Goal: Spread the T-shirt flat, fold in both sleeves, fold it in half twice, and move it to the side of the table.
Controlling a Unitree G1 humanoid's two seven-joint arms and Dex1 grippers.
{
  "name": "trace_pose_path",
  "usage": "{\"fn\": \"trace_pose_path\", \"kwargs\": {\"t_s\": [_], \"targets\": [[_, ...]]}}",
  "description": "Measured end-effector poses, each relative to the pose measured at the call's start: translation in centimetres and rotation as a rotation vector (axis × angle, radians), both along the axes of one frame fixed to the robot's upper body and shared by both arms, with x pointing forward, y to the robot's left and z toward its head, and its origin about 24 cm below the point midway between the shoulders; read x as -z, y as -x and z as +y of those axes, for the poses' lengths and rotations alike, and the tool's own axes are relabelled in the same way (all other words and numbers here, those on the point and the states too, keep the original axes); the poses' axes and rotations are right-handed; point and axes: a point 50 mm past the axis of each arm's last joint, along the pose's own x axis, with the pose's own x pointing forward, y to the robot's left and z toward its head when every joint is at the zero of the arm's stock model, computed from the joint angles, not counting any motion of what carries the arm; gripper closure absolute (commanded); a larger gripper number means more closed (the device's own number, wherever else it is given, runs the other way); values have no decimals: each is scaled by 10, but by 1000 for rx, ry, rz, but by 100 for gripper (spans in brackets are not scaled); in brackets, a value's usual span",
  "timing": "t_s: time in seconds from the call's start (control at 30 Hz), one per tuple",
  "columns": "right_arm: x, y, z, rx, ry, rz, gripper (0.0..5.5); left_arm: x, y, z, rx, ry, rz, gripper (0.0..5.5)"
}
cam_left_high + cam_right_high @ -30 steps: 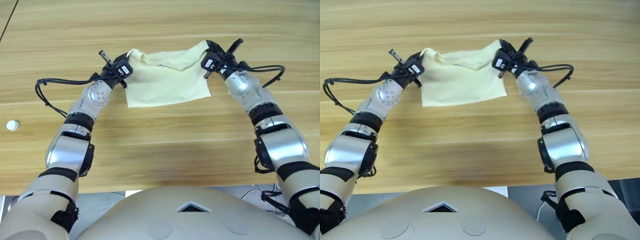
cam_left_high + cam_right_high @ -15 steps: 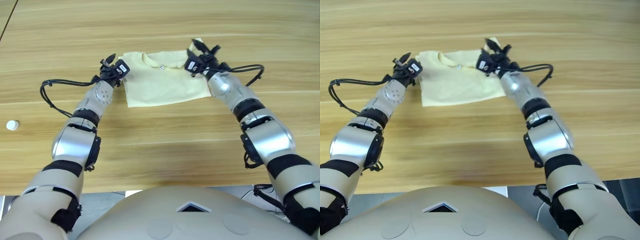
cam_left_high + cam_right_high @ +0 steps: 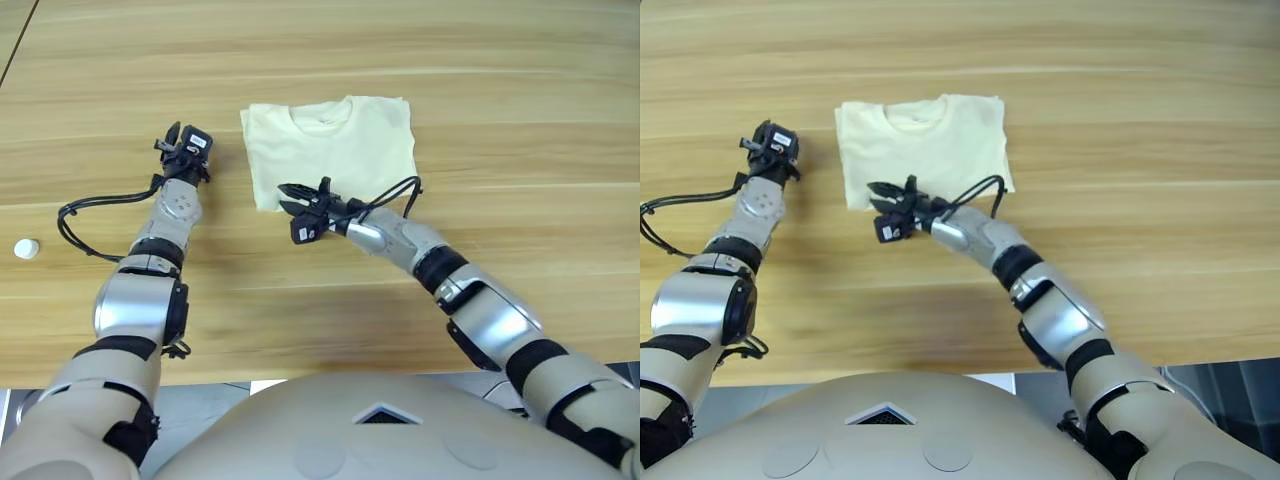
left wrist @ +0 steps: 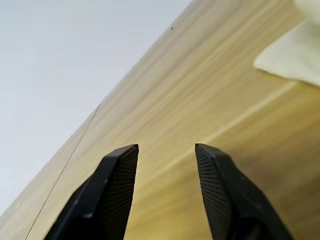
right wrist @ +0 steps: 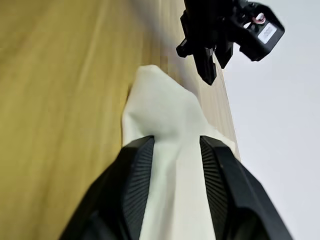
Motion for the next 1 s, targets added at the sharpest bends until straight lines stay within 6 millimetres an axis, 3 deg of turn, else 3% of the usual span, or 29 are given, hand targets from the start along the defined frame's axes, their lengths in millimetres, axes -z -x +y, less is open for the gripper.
{"fn": "trace_pose_path", "kwargs": {"t_s": [0.1, 0.2, 0.33, 0.4, 0.47, 0.53, 0.6, 0.67, 0.8, 0.9, 1.0], "targets": [[-9, 1, -10, -37, -40, -3, 383, -4, 1, 2, 6, 7, -42, 339], [-31, 12, -18, -128, -148, 16, 383, -6, 3, 6, 2, 13, -61, 339], [-62, 44, -29, -394, -220, 93, 383, -2, 6, 4, 20, 66, -55, 339], [-73, 32, -29, -339, -267, 82, 383, -2, 5, -2, 40, 87, -62, 339], [-78, -3, -19, -144, -277, 2, 383, -2, 5, -6, 48, 96, -68, 339], [-73, -36, -10, 58, -217, -91, 383, -2, 4, -8, 49, 102, -71, 339], [-65, -48, -6, 145, -160, -131, 383, -2, 4, -9, 47, 107, -73, 339], [-43, -54, -3, 226, -74, -137, 383, -1, 4, -10, 46, 112, -71, 339], [-16, -37, 13, 145, 41, -113, 383, 2, 4, -17, 54, 129, -67, 339], [-2, -15, 23, -63, 110, -67, 383, 3, 4, -18, 57, 133, -65, 339], [-2, 3, 20, -266, 114, -3, 383, 3, 4, -19, 58, 134, -65, 339]]}}
